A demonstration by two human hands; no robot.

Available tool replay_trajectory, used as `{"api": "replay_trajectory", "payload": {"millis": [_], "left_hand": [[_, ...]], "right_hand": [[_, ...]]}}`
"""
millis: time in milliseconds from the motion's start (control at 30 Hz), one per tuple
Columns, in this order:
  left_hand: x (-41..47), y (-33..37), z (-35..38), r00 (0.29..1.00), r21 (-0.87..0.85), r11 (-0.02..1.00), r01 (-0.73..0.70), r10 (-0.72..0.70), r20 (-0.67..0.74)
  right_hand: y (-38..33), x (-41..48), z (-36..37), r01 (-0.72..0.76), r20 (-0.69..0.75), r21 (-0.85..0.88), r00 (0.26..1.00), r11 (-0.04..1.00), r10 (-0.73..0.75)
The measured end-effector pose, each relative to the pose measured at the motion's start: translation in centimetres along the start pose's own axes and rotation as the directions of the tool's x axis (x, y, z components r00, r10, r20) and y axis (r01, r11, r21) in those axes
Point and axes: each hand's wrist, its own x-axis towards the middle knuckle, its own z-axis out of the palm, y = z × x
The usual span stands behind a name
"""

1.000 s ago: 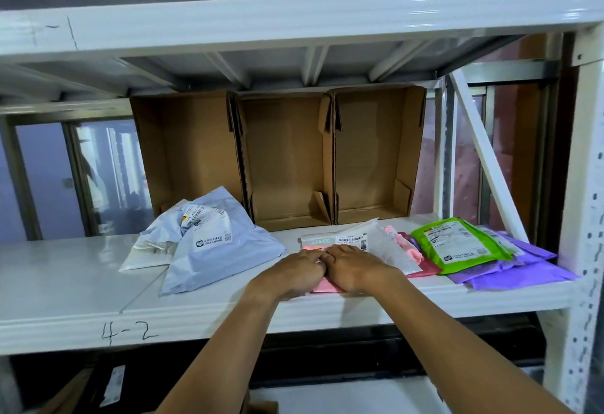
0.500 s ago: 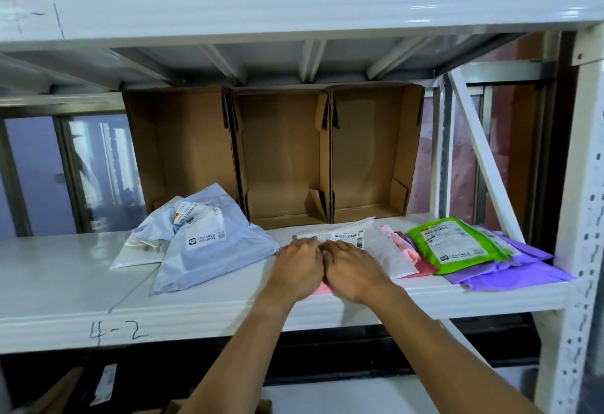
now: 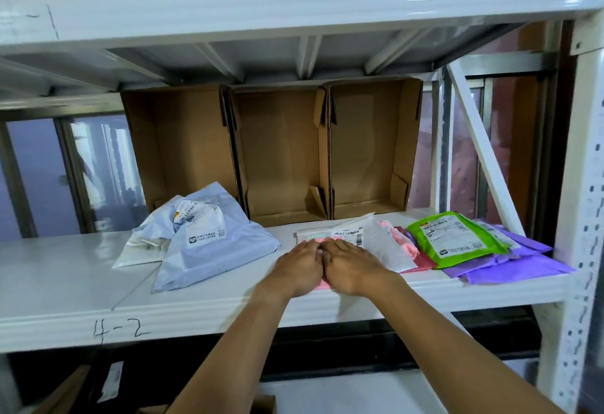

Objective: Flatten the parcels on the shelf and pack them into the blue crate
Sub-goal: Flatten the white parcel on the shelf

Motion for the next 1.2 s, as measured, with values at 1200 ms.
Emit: {"api": "replay_trajectory", "payload": {"millis": [1200], "left_hand": [[0.3, 0.0, -0.1, 0.996, 0.11, 0.992, 0.059, -0.066, 0.054]], "right_hand": [[0.3, 0.7, -1.0, -0.02, 0.039, -0.057, 0.999, 0.998, 0.022]]}}
